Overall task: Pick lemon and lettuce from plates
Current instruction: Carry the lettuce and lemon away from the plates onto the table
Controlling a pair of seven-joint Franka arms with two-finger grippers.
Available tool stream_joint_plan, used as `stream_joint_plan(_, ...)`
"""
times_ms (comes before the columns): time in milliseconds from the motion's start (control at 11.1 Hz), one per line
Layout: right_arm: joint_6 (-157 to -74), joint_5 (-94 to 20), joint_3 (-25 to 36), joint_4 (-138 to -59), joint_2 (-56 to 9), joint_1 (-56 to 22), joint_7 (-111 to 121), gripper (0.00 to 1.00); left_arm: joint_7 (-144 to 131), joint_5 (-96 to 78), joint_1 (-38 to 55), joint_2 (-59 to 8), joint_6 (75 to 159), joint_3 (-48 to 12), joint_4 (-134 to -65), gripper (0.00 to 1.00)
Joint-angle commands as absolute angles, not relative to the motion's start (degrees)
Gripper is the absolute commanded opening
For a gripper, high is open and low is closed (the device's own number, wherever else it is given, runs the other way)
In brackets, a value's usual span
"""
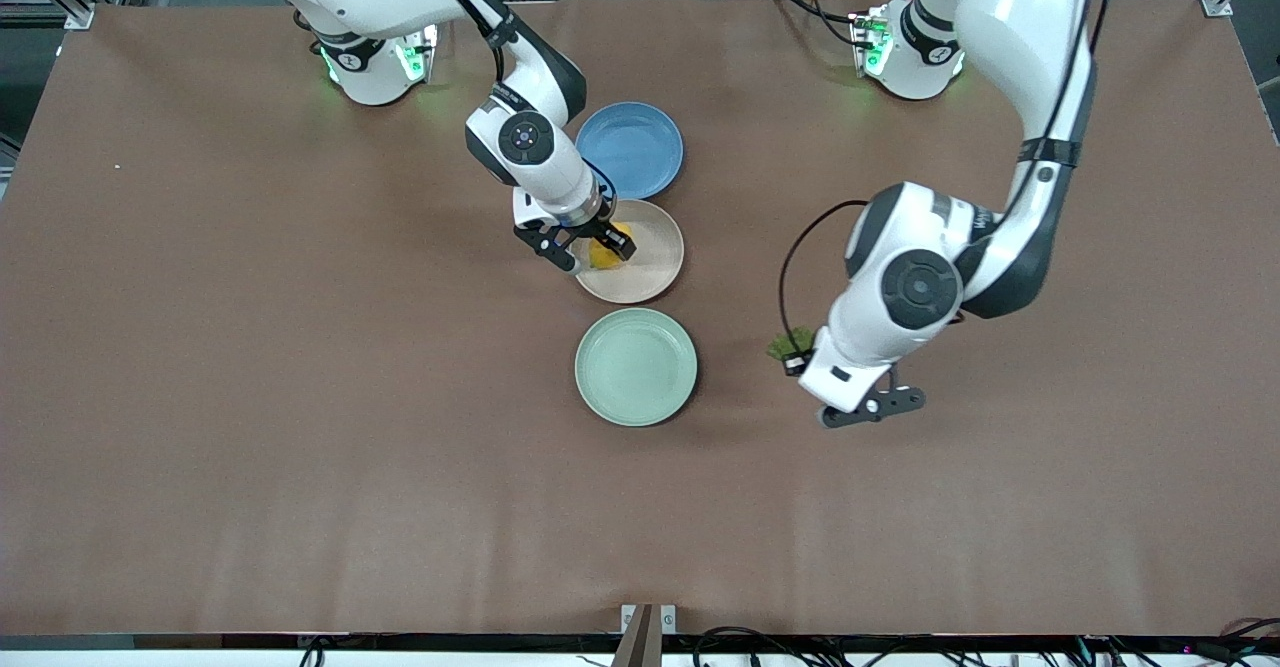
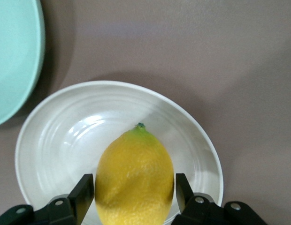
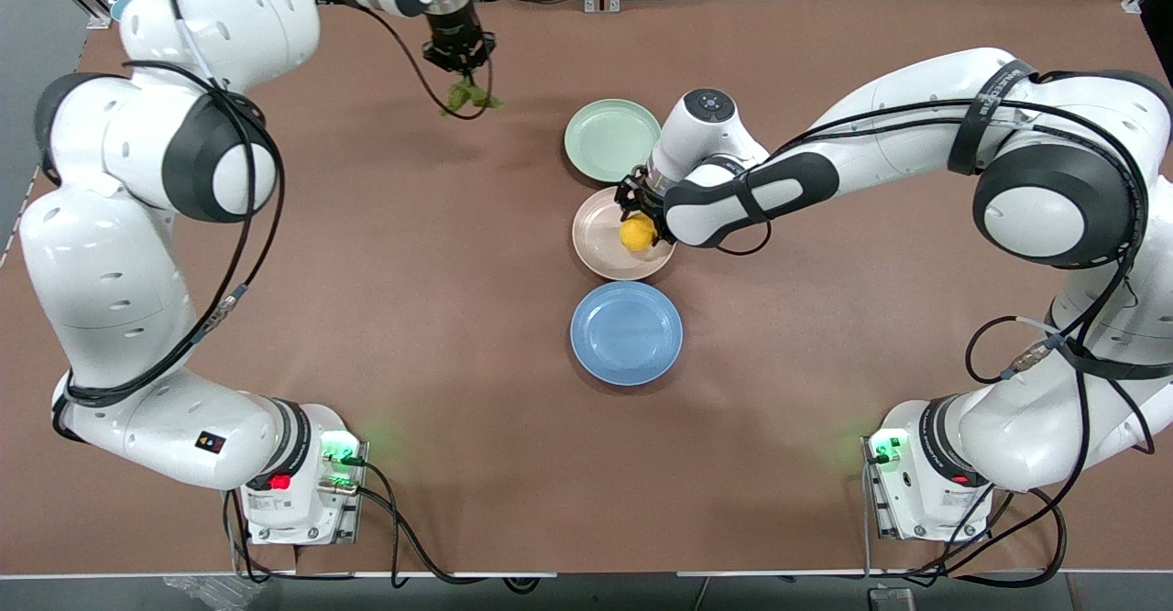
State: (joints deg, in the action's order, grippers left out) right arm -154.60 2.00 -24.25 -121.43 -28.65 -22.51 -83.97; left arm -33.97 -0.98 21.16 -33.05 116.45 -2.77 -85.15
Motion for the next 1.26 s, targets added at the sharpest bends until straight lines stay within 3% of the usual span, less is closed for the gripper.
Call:
stream_joint_plan(0, -155.21, 4.66, -24.43, -120.50, -30.23, -22.85, -85.87, 0.56, -26.65, 0.18, 17.85, -29.27, 115.84, -3.25, -91.22, 0.00)
stream_joint_plan(181, -155.21, 4.66, -24.35, -120.41, -30.23, -22.76, -85.78, 0.12, -23.66, 0.26, 16.44, -28.31, 115.84, -3.16, -94.20, 0.00)
stream_joint_plan(271, -154.95, 4.75, -24.35, -120.41, -29.80, -22.42, -85.52, 0.00, -21.90, 0.52, 15.74, -28.04, 115.84, -3.16, -95.61, 0.00)
stream_joint_plan(1174, -138.19, 3.26, -28.12, -119.71, -14.08, -10.03, -77.80, 0.00, -12.92, 4.04, 12.48, -25.57, 116.98, -3.16, -106.08, 0.00)
